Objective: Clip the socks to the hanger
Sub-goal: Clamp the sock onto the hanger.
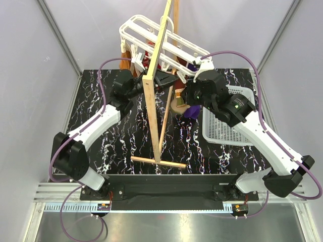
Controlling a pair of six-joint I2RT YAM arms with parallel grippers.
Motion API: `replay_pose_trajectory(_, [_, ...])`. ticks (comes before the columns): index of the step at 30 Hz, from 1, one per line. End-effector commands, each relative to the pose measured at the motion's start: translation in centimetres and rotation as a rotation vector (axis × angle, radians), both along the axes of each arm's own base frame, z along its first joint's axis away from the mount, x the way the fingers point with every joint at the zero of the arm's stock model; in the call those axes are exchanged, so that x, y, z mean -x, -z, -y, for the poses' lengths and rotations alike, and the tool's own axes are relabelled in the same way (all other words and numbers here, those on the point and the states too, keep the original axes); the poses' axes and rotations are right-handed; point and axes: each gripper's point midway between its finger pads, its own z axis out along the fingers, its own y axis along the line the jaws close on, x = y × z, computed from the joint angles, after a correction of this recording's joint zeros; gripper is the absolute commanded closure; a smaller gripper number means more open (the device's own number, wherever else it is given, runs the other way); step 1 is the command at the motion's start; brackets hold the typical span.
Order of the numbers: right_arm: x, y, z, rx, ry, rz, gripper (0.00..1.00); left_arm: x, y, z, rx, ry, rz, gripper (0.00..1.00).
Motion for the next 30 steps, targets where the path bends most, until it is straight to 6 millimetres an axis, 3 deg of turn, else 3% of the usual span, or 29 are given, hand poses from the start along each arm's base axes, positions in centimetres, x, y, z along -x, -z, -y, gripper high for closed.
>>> replay_pose_trajectory(1, [-0.3, -4.1, 1.1, -0.062, 0.040, 0.105, 0.69, 1.4, -2.4, -1.0, 0.032, 0.017, 0.091, 0.37])
replay_pose_trajectory(8, [0.3, -4.0, 1.8, -0.057, 0.046, 0.099, 0.51, 2.6, -2.4, -2.4, 0.004, -0.006, 0.134, 0.26])
replay_pose_trajectory(14, [1.6, -3.3, 2.5, -0.055, 0.032, 0.087, 0.42, 4.6, -2.6, -4.9, -0.019, -0.013, 0.172, 0.25])
replay_pose_trajectory(18, [2.7, -2.5, 2.7, -0.057, -0.006, 0.070, 0.31, 6.2, -1.3, -6.2, -0.047, 0.021, 0.159, 0.25])
replay_pose_trajectory(25, [5.1, 0.6, 2.5, -0.078, -0.082, 0.007, 0.14, 10.0, 0.1, -8.9, -0.113, 0.026, 0.169, 0.25])
replay_pose_trajectory(26, [5.4, 1.1, 2.3, -0.087, -0.097, -0.006, 0.11, 10.9, -0.7, -10.0, -0.118, -0.005, 0.201, 0.25])
replay_pose_trajectory(27, [5.7, 2.8, 2.3, -0.086, -0.093, -0.041, 0.07, 11.2, 0.8, -10.7, -0.169, -0.026, 0.179, 0.25])
replay_pose_trajectory(28, [6.1, 2.5, 2.1, -0.121, -0.106, -0.024, 0.01, 11.2, 1.2, -11.5, -0.199, -0.071, 0.184, 0.25])
replay_pose_trajectory(29, [6.4, 2.9, 2.2, -0.139, -0.110, -0.023, 0.00, 12.2, 1.0, -12.6, -0.225, -0.112, 0.212, 0.25])
replay_pose_trajectory(30, [6.7, 4.1, 2.4, -0.169, -0.105, -0.019, 0.00, 12.6, 2.9, -13.4, -0.299, -0.137, 0.196, 0.25])
